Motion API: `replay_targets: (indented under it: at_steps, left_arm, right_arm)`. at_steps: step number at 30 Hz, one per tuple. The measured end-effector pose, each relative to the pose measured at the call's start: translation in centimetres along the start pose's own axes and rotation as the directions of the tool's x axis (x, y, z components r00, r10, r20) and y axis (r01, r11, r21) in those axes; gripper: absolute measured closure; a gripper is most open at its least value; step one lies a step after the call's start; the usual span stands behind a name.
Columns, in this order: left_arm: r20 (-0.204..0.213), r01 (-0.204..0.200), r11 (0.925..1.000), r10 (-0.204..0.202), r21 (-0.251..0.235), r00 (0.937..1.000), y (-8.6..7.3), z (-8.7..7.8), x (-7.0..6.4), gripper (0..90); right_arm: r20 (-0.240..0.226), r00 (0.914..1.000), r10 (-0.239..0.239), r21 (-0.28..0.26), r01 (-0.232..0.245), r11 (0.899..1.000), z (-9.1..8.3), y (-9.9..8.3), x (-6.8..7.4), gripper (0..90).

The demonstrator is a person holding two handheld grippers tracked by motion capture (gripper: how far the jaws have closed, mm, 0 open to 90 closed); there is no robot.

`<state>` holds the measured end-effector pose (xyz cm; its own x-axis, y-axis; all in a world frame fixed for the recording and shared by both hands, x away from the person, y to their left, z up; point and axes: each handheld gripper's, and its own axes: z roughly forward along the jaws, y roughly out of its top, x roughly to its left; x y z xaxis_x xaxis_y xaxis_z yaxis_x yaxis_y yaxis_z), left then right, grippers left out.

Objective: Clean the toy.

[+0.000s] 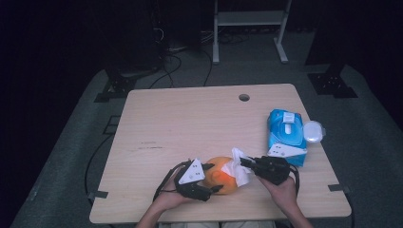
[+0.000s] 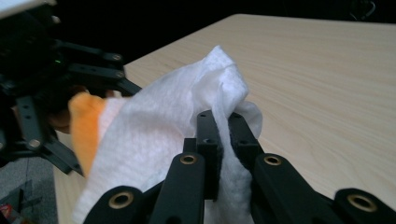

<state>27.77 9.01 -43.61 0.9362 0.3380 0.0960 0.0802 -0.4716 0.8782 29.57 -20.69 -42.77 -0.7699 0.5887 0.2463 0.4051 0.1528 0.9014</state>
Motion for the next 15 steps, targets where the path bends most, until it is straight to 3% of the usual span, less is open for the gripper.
replay_targets:
  at_steps: [3,5,9,15]
  left_arm:
    - [-0.001,0.029,0.9996,-0.029,-0.008,0.9996,-0.2,-0.4,0.4,28.5]
    - [0.002,0.048,0.9988,-0.048,-0.011,0.9988,-0.4,-0.7,0.8,28.5]
    - [-0.005,0.064,0.9979,-0.064,-0.011,0.9979,-0.6,-0.8,1.2,28.4]
    - [-0.008,0.122,0.9922,-0.123,-0.025,0.9924,-0.7,-0.9,1.8,28.5]
  right_arm:
    - [0.02,0.9995,0.024,0.029,-0.025,0.999,0.1,-0.6,-0.7,84.6]
    - [-0.003,0.9993,0.036,0.018,-0.036,0.999,0.2,-0.6,-0.3,84.6]
    - [-0.017,0.9998,-0.004,-0.007,0.004,1.0,0.3,0.0,0.8,84.8]
    - [-0.044,0.9973,0.058,-0.002,-0.058,0.998,0.6,-0.8,-0.2,84.8]
